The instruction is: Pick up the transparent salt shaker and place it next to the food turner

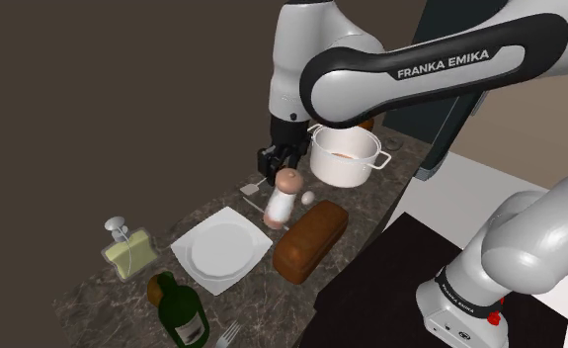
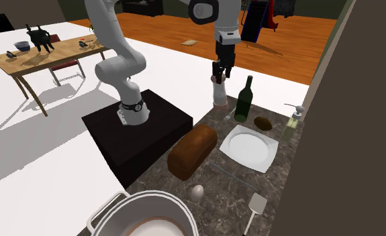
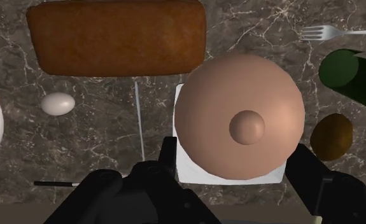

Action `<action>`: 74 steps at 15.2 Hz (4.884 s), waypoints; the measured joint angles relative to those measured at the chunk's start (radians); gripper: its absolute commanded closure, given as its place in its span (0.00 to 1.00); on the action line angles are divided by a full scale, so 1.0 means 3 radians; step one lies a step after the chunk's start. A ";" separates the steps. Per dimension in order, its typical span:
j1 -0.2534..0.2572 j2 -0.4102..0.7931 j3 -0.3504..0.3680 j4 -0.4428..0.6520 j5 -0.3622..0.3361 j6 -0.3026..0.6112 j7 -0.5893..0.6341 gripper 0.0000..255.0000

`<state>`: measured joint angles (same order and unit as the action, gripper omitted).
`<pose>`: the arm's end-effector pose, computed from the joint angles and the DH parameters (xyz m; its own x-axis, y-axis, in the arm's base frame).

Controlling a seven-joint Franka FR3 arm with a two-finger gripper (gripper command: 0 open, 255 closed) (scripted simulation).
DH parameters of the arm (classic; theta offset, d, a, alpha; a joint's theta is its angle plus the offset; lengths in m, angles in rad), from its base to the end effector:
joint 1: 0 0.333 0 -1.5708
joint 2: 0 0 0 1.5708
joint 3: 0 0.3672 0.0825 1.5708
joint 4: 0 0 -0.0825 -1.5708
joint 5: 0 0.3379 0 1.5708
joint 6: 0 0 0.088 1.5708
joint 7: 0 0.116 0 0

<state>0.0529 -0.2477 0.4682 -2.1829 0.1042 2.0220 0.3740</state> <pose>0.3682 0.2403 0.5450 0.9934 0.0950 0.0644 0.0958 -0.9954 -0.0098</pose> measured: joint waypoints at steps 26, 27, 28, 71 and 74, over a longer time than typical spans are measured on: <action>-0.0863 0.1190 -0.1030 0.1280 -0.0340 -0.0176 -0.1730 1.00; -0.0891 0.1289 -0.1055 0.1398 -0.0349 -0.0196 -0.1783 1.00; -0.0916 0.1375 -0.1076 0.1500 -0.0356 -0.0215 -0.1829 1.00; -0.1005 0.2355 -0.1199 0.1137 -0.0455 0.1120 -0.2006 1.00; -0.1002 0.2451 -0.1207 0.1122 -0.0466 0.1229 -0.2004 1.00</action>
<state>-0.2476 0.4878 0.1061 -1.8462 -0.0356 2.3908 -0.2271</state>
